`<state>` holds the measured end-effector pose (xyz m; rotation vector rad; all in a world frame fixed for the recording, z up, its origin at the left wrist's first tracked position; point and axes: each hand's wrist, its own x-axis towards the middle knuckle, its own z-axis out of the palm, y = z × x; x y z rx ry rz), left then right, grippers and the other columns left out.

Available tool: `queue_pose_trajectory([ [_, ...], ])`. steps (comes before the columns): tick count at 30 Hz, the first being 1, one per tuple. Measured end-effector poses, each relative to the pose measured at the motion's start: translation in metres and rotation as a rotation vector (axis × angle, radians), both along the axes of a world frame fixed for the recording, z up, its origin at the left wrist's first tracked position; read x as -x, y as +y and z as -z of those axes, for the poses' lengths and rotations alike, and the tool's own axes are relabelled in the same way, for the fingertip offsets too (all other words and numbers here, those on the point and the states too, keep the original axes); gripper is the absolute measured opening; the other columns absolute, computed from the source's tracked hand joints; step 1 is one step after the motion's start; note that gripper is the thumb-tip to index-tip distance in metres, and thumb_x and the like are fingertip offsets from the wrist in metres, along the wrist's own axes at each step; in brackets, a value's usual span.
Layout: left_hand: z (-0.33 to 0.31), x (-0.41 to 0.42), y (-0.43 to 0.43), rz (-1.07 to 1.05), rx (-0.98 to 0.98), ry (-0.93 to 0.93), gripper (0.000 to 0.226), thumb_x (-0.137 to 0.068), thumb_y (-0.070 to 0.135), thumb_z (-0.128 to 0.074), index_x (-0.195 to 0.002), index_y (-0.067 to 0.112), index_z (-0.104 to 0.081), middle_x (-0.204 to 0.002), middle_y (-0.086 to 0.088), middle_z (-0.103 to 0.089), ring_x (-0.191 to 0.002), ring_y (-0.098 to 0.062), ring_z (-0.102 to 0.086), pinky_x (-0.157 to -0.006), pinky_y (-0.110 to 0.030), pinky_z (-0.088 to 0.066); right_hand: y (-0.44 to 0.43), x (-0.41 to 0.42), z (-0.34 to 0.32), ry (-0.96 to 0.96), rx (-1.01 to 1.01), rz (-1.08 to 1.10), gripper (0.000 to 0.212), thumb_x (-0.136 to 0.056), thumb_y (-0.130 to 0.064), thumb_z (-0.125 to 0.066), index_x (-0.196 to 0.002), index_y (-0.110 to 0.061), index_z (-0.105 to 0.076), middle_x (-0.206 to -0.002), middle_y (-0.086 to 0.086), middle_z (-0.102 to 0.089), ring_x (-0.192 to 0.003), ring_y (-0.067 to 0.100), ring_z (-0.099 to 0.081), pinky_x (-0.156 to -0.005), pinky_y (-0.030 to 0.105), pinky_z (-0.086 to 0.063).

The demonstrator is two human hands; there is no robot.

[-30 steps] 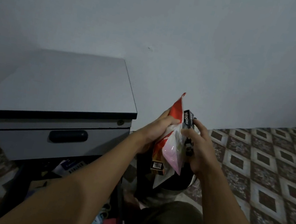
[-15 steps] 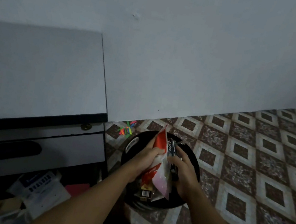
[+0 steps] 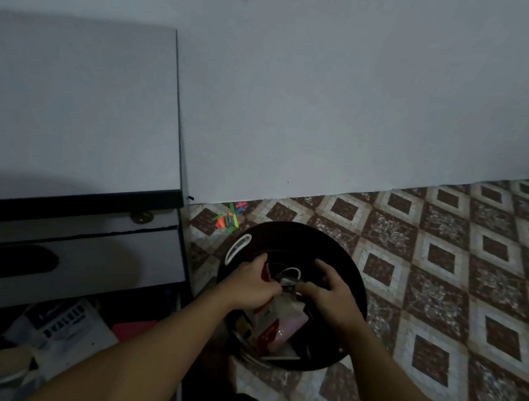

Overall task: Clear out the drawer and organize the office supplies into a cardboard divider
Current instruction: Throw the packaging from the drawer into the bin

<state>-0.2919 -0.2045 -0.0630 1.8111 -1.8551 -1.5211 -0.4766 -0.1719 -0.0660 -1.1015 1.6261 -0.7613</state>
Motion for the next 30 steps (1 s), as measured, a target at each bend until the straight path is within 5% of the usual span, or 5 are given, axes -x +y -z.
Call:
queue_pose_trajectory([
  [6,-0.039,-0.029,0.028,0.025,0.129,0.017,0.081,-0.094,0.044,-0.058,-0.159,0.027,-0.014,-0.163,-0.002,-0.025,-0.146,-0.022,-0.032,-0.109,-0.031,-0.035,0.008,-0.02,-0.042,0.059,0.006,-0.078,0.064,-0.092,-0.027,-0.067,-0.148,-0.025,-0.039,-0.123,0.006,-0.057,-0.097,0.018,-0.061,-0.073,0.034,-0.052],
  [12,-0.088,-0.09,0.079,-0.015,0.285,0.006,0.063,-0.088,0.042,-0.062,-0.146,0.032,-0.039,-0.136,0.005,-0.056,-0.114,-0.013,-0.057,-0.096,-0.025,-0.044,0.023,-0.074,-0.1,0.124,0.055,-0.256,0.042,-0.09,-0.023,-0.068,-0.13,-0.018,-0.059,-0.117,0.009,-0.064,-0.099,0.022,-0.063,-0.065,0.029,-0.051],
  [18,-0.102,-0.178,0.138,-0.152,0.275,-0.016,0.07,-0.096,0.038,-0.06,-0.156,0.025,-0.026,-0.157,-0.004,-0.037,-0.14,-0.015,-0.04,-0.106,-0.022,-0.033,0.061,-0.154,-0.131,0.062,0.068,-0.421,0.023,-0.087,-0.015,-0.065,-0.11,-0.013,-0.067,-0.084,0.01,-0.065,-0.071,0.022,-0.061,-0.06,0.033,-0.049],
  [25,-0.077,-0.269,0.199,-0.454,0.195,0.025,0.065,-0.096,0.028,-0.063,-0.153,0.024,-0.032,-0.139,-0.008,-0.054,-0.12,-0.02,-0.058,-0.104,-0.036,-0.046,0.111,-0.227,-0.095,0.003,0.057,-0.505,0.034,-0.088,-0.017,-0.069,-0.121,-0.02,-0.064,-0.105,0.004,-0.067,-0.084,0.012,-0.063,-0.062,0.02,-0.047],
  [30,-0.043,-0.293,0.223,-0.583,0.133,0.094,0.043,-0.096,0.019,-0.062,-0.133,0.032,-0.045,-0.117,0.004,-0.06,-0.09,0.0,-0.059,-0.076,-0.021,-0.051,0.127,-0.252,-0.055,-0.048,0.06,-0.459,0.037,-0.09,-0.013,-0.067,-0.126,-0.016,-0.058,-0.112,0.003,-0.061,-0.087,0.011,-0.06,-0.061,0.013,-0.045],
])
